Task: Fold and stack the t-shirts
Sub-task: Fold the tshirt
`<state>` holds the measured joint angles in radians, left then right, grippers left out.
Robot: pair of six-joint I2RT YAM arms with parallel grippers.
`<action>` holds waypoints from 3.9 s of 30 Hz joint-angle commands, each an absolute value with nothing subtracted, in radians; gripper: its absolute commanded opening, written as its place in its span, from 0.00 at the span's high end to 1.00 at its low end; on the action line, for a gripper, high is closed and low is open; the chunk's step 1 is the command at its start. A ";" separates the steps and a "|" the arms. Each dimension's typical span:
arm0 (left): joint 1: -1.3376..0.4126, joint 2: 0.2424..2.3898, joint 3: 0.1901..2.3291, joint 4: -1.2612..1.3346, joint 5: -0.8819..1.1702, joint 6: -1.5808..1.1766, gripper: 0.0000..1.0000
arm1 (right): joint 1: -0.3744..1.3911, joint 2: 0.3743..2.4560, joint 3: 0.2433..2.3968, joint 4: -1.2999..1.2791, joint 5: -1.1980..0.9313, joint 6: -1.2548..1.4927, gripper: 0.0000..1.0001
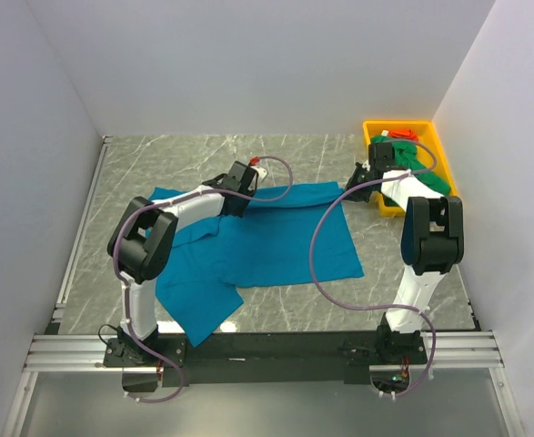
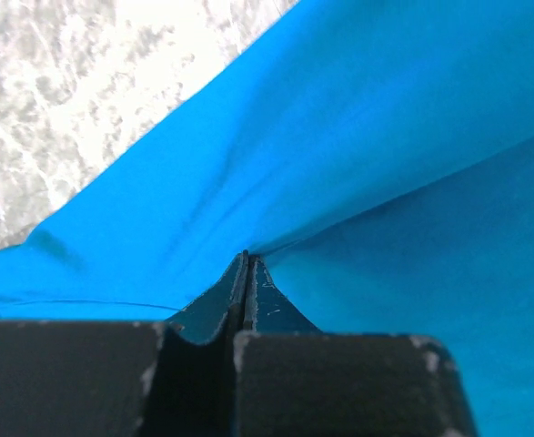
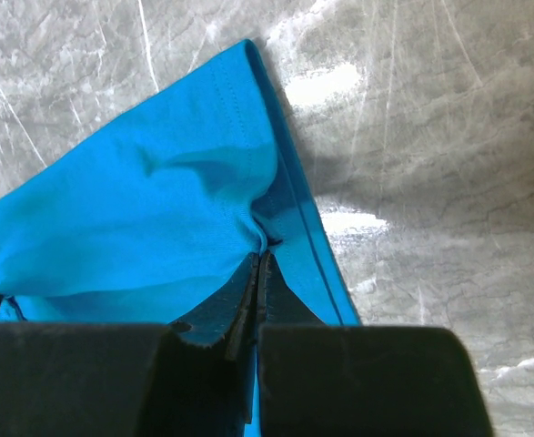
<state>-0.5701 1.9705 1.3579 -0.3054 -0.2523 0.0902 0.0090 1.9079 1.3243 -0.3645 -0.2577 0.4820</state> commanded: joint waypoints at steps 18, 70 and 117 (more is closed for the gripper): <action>-0.563 2.000 1.382 -0.393 -0.170 0.107 0.99 | -0.025 1.966 1.397 -0.440 -0.305 0.466 0.94; -0.557 1.783 1.385 -0.436 -0.235 -0.084 0.44 | -0.008 1.856 1.401 -0.474 -0.317 0.414 0.53; 0.031 2.158 1.552 -0.577 -0.173 -0.572 0.49 | 0.037 2.287 1.808 -0.551 -0.212 0.627 0.63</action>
<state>0.0250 2.0933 1.5349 -0.5663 -0.2142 -0.5442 0.0368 2.2429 1.7206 -0.4973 -0.2646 0.6243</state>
